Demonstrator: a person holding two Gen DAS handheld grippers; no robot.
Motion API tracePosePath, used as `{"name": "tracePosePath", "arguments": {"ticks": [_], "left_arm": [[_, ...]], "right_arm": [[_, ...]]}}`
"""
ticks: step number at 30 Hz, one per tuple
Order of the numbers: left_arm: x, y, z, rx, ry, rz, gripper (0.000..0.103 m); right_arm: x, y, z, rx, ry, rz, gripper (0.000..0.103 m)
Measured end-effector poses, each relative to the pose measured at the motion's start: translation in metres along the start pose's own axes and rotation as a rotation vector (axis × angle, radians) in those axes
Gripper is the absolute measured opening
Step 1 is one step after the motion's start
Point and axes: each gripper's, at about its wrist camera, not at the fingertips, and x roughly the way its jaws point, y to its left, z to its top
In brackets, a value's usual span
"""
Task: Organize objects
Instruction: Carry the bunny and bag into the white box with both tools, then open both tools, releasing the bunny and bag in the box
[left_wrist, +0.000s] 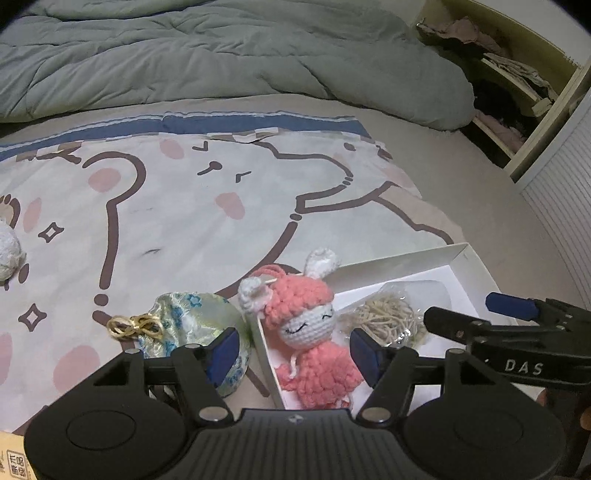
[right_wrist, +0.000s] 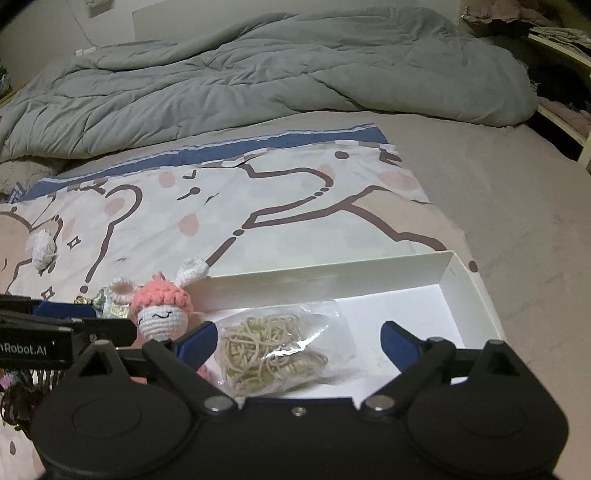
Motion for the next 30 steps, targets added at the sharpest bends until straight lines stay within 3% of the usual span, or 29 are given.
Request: {"name": "tracePosePath", "arguments": {"ticks": [8,13,21,24,30], "left_arm": [[0.001,0.001,0.002,-0.016,0.004,0.006,0.068],[0.011,0.002,0.004,-0.034,-0.040,0.001,0.082],[0.045,-0.004,-0.005,0.040,0.017,0.069,0.082],[0.047,-0.003,-0.009,0.053,0.003,0.080,0.089],[0.042,0.000,-0.015,0.071,0.032,0.053,0.089]], "right_arm": [[-0.005,-0.004,-0.002,0.033,0.004,0.006,0.094],[-0.005,-0.009,-0.003,0.064,0.000,-0.015,0.082],[-0.002,-0.015,-0.007,0.071,0.009,-0.008,0.082],[-0.001,-0.017,-0.008,0.072,0.013,-0.008,0.082],[0.000,-0.018,-0.009,0.079,0.020,0.001,0.082]]}}
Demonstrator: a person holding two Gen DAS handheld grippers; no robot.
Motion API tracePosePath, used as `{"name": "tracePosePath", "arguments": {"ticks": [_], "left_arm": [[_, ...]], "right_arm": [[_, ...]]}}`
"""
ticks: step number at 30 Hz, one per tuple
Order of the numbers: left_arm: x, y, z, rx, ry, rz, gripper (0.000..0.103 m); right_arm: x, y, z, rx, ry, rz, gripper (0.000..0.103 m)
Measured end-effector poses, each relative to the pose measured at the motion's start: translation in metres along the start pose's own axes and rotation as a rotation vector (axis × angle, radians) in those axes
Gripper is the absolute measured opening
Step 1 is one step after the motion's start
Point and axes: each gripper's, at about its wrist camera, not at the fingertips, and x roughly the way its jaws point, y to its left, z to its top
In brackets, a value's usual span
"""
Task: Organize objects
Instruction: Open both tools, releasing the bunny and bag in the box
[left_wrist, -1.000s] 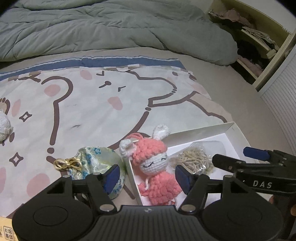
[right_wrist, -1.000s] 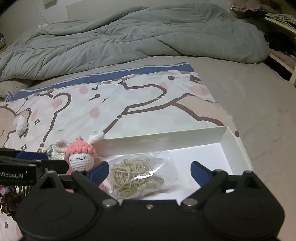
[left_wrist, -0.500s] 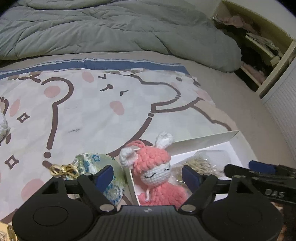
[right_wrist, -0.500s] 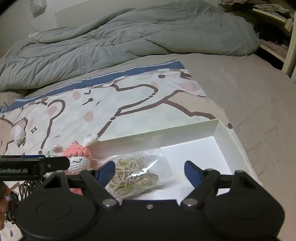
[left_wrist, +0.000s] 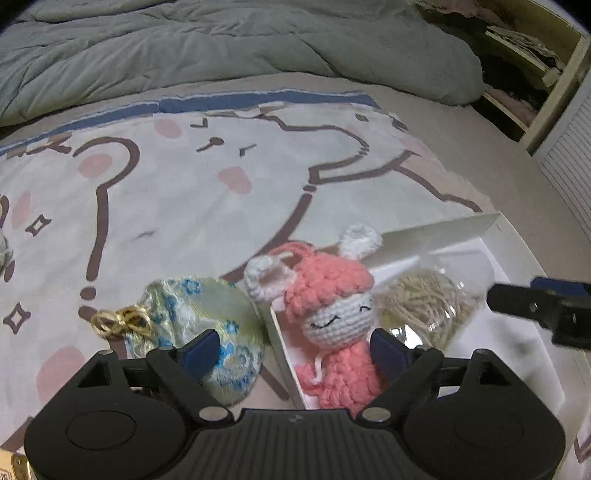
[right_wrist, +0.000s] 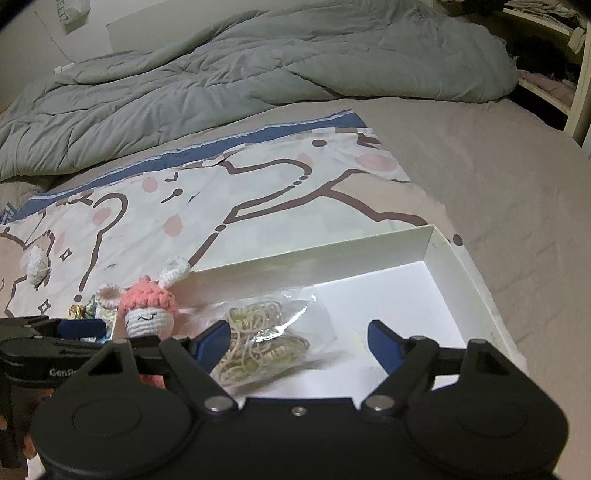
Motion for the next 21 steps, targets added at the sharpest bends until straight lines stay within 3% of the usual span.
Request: {"name": "tracePosePath", "arguments": {"ticks": [4,9,21], "left_arm": [[-0.004,-0.009,-0.006,0.043,0.020,-0.006,0.089],[-0.008,-0.011,-0.005,-0.008,0.035,-0.019,0.089],[-0.040,-0.002,0.005,-0.048,-0.018,0.005,0.089]], "right_arm": [[0.000,0.001,-0.001,-0.003,0.003,0.000,0.082],[-0.004,0.003,-0.002,-0.006,-0.002,0.001,0.082],[-0.027,-0.004,-0.008,0.024,-0.056,0.002,0.082]]}}
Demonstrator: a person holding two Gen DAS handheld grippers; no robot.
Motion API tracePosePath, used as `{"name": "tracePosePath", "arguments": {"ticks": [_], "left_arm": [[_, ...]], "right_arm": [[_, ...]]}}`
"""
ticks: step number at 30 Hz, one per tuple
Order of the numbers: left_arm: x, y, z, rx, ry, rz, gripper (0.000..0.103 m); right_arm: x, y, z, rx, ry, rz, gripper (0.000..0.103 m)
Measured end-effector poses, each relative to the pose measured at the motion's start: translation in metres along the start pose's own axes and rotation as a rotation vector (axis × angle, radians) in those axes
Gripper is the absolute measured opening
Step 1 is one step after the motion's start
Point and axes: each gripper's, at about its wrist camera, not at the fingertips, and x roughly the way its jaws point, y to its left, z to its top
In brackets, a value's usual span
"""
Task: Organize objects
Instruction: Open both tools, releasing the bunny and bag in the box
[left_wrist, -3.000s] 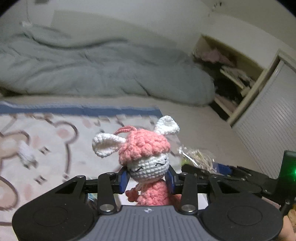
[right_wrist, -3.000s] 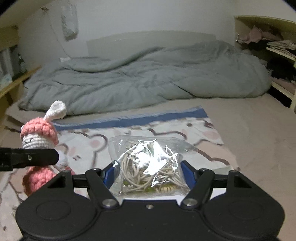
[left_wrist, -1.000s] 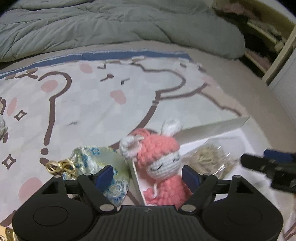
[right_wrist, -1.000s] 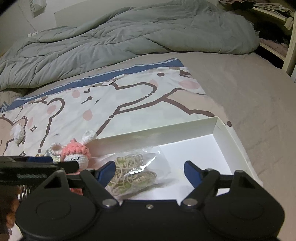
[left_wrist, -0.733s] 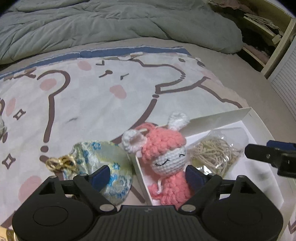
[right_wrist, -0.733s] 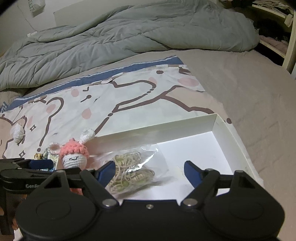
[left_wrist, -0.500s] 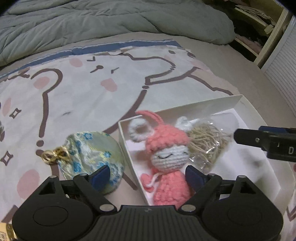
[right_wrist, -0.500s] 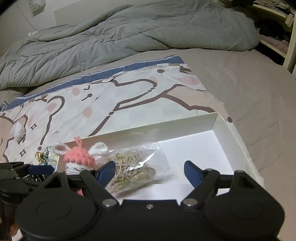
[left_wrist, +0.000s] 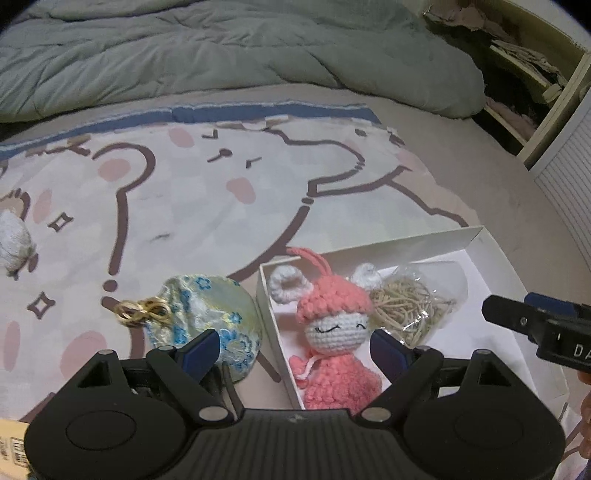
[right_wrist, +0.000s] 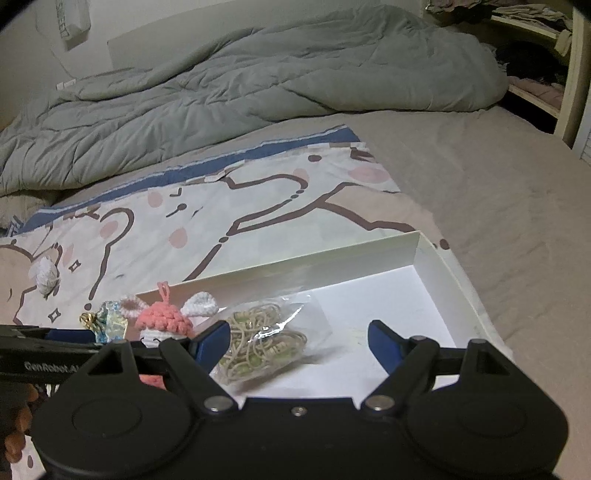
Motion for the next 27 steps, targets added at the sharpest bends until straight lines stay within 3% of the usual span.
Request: {"name": "tracePosePath", "arguments": {"ticks": [19,27], "left_arm": [[-0.055,-0.003,-0.010,0.014,-0.068,0.009,0.089],[-0.065,-0.006,-0.016,0.032,-0.085,0.012,0.098]], "right_arm": [[-0.047,-0.003,-0.017,-0.014,-0.065,-0.007,0.091],[-0.062,-0.007,-0.025,-0.026,-0.104,-0.031,0.102]]}}
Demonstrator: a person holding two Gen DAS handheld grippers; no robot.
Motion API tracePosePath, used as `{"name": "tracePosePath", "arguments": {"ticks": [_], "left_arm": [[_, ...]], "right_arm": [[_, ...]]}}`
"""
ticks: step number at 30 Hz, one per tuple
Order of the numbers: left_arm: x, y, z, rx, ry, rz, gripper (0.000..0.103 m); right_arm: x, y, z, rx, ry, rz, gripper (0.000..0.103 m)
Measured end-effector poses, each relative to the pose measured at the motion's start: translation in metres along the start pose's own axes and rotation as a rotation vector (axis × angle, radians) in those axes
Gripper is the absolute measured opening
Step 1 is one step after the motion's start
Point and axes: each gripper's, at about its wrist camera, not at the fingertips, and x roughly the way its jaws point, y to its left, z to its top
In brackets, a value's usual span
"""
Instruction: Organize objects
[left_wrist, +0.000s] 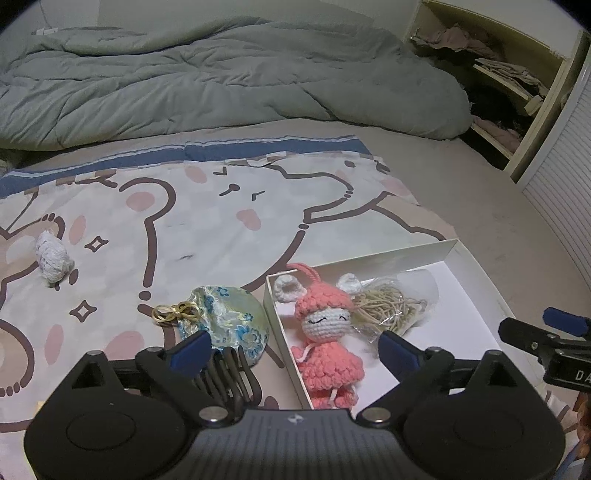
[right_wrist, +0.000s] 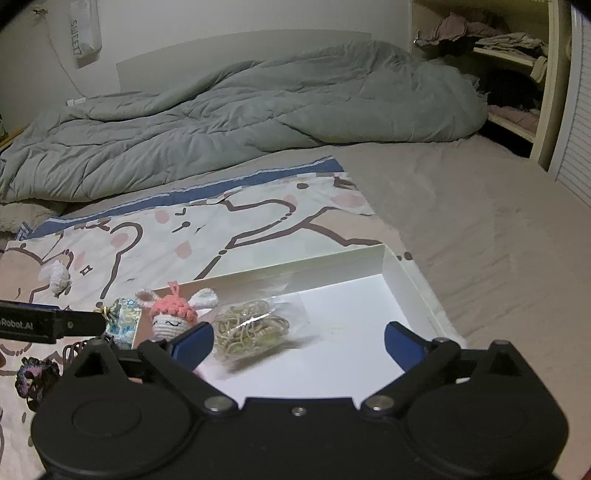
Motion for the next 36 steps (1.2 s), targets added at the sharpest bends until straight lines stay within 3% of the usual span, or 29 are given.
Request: {"name": "tracePosePath", "arguments": {"ticks": [5,19,36], "left_arm": [[-0.004,-0.004,-0.005,0.025,-0.009,0.006,0.103],[-0.019,-0.002,-0.012,0.041,-0.062,0.022,0.103],[-0.054,0.058,-0.013,-0.001,-0.110,0.092,0.103]], "right_arm": [[-0.007,-0.006,-0.004,0.009,-0.014,-0.024,0.103],[-0.017,-0.013,-0.008,0.012,-0.023,-0.058,0.103],[-0.011,0.035,0.000,-0.026,-0.025,0.008,0.103]]}}
